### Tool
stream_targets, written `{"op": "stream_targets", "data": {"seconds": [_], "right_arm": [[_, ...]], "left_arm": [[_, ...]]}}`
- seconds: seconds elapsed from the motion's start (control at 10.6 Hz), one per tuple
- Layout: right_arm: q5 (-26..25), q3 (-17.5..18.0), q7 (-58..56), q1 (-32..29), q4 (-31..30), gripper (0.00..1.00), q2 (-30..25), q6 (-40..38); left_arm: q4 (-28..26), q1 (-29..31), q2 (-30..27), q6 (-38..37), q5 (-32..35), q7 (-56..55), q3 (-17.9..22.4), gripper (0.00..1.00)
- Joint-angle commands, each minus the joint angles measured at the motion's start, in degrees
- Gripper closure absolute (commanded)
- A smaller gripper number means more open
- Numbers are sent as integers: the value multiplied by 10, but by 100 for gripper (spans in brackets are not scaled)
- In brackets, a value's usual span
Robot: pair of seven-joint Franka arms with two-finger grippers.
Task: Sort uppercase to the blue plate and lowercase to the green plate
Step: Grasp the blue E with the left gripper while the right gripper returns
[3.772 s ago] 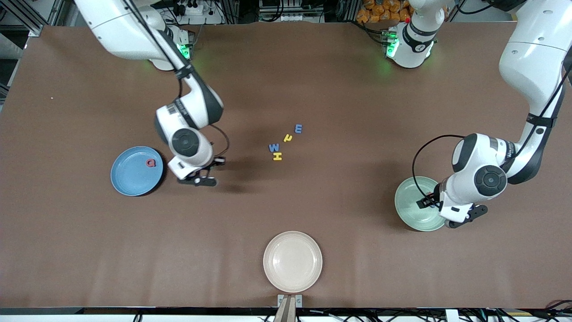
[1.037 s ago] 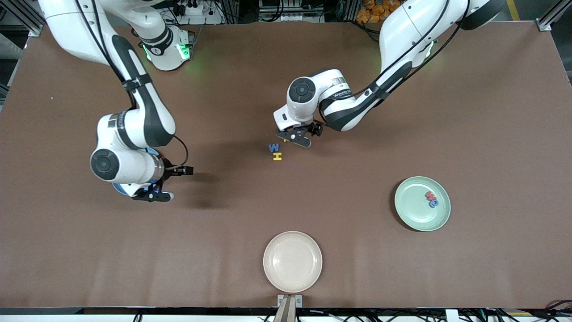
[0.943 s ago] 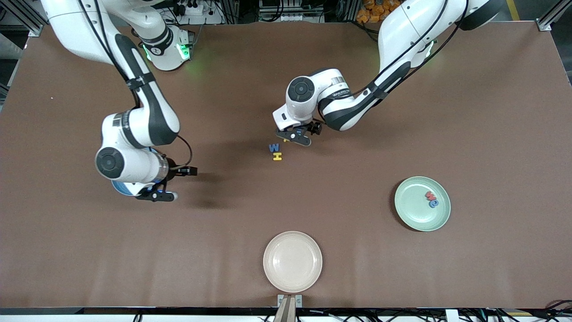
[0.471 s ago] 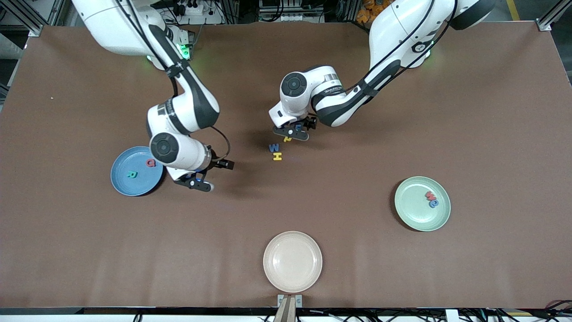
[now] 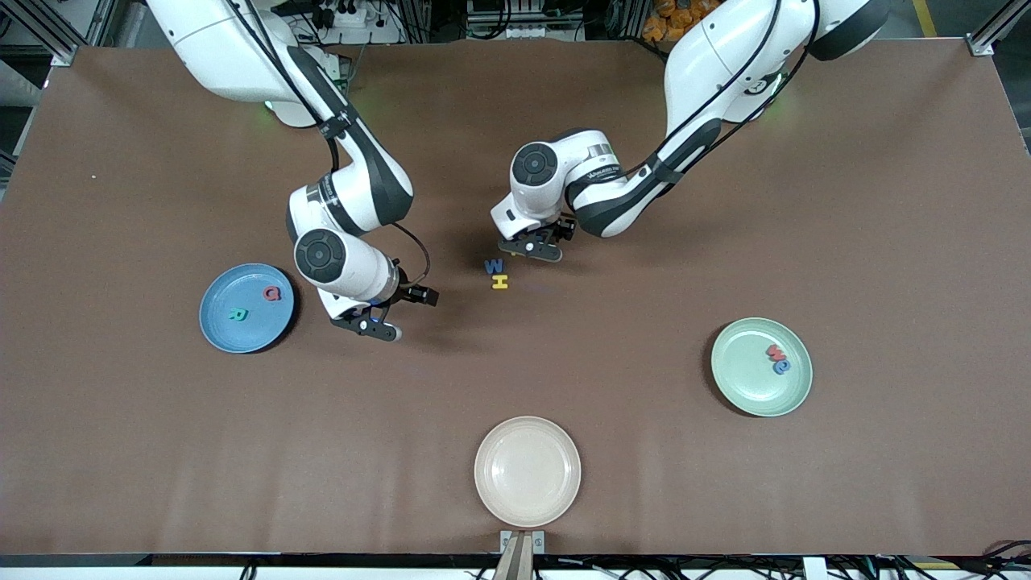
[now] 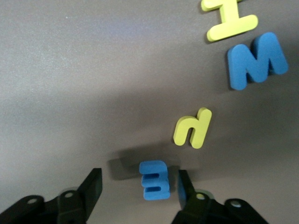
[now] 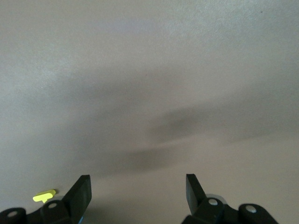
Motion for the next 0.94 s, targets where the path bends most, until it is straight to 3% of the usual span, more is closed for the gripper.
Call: {"op": "stream_targets", "data": {"seconds": [0.0,0.38,0.85], "right_arm": [[3,2,10,16,-10,10,-4,10],[4,21,17,20,-11,9,3,22],[-8,46,63,50,-13,9,29,111]], "left_arm": [[0,-5,6,15,15,-27,5,30],[0,-6,6,14,16,-37,5,36],[0,-7,7,15,15,-37,5,76]]}}
